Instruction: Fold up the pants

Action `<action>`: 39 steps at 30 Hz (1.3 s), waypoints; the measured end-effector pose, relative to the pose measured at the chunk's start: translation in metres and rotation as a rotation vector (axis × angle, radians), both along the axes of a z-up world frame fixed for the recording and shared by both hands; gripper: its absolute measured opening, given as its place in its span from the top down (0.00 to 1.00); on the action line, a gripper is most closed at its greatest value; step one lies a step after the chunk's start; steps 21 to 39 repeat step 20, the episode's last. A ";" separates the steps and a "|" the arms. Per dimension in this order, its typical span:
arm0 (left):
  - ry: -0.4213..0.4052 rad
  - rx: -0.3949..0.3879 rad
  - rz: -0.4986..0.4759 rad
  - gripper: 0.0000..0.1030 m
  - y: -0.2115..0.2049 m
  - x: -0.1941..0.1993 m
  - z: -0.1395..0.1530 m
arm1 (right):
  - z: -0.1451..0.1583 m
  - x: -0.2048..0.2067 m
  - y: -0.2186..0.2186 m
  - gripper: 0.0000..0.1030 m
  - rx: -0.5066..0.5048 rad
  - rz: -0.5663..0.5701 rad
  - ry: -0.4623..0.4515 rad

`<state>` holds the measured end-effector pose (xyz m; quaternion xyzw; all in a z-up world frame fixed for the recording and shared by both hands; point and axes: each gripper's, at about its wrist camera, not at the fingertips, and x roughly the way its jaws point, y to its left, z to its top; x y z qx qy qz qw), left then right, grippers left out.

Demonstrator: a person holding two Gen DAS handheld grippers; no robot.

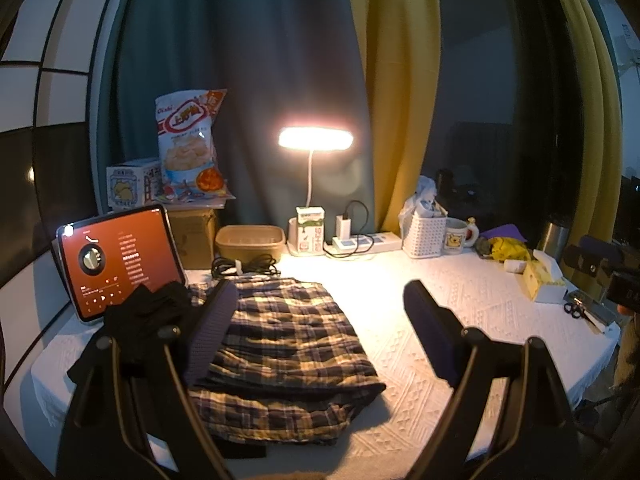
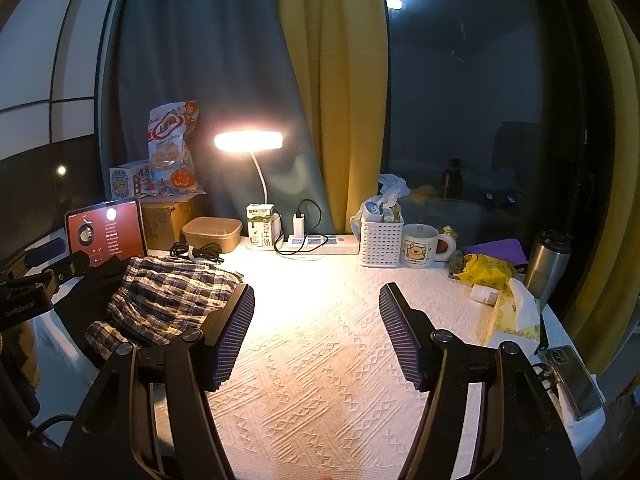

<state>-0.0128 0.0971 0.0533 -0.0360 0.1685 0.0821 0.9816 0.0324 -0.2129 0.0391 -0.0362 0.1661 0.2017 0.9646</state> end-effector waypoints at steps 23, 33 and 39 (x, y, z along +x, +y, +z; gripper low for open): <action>-0.048 -0.009 -0.046 0.17 0.003 -0.003 0.008 | -0.002 -0.002 0.000 0.34 0.004 0.002 0.005; -0.048 -0.009 -0.046 0.17 0.003 -0.003 0.008 | -0.002 -0.002 0.000 0.34 0.004 0.002 0.005; -0.048 -0.009 -0.046 0.17 0.003 -0.003 0.008 | -0.002 -0.002 0.000 0.34 0.004 0.002 0.005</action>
